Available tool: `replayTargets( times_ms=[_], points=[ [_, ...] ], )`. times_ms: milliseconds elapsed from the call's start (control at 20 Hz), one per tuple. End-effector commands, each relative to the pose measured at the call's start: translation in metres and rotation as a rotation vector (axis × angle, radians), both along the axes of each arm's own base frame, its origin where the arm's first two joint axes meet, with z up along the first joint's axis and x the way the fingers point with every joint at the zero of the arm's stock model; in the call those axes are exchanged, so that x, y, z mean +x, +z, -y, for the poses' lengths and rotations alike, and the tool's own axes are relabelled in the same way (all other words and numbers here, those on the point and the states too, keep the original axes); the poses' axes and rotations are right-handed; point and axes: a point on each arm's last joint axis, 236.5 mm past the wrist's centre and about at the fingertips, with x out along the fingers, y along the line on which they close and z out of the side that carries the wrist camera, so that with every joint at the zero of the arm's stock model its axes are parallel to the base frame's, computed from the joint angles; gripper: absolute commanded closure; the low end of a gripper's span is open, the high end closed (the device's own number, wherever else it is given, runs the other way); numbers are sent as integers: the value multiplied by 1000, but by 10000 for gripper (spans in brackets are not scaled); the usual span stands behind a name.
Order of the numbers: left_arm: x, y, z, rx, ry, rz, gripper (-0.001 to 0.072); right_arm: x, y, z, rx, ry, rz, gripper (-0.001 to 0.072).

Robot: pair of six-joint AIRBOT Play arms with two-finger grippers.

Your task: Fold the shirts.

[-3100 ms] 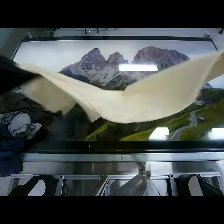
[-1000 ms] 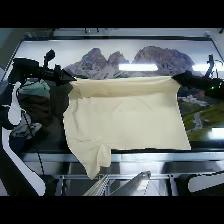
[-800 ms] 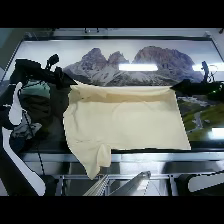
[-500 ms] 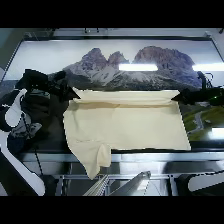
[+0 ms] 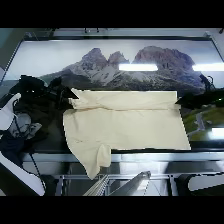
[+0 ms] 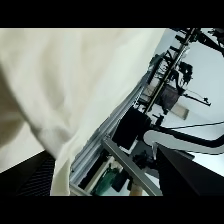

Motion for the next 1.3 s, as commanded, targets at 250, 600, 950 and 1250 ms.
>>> replayTargets(
  times_ms=[250,600,950,1250],
  points=[
    [-155,-5,-47,394,47,-302,63,-18,84,84,-261,-225,93,273],
    [-241,-48,0,386,226,-365,92,-2,94,76,-195,-272,147,274],
    [-222,-79,-3,444,427,-191,94,3,99,70,-167,-269,172,274],
    [-211,-82,4,405,531,-84,95,3,99,70,-170,-264,176,274]
  ],
)
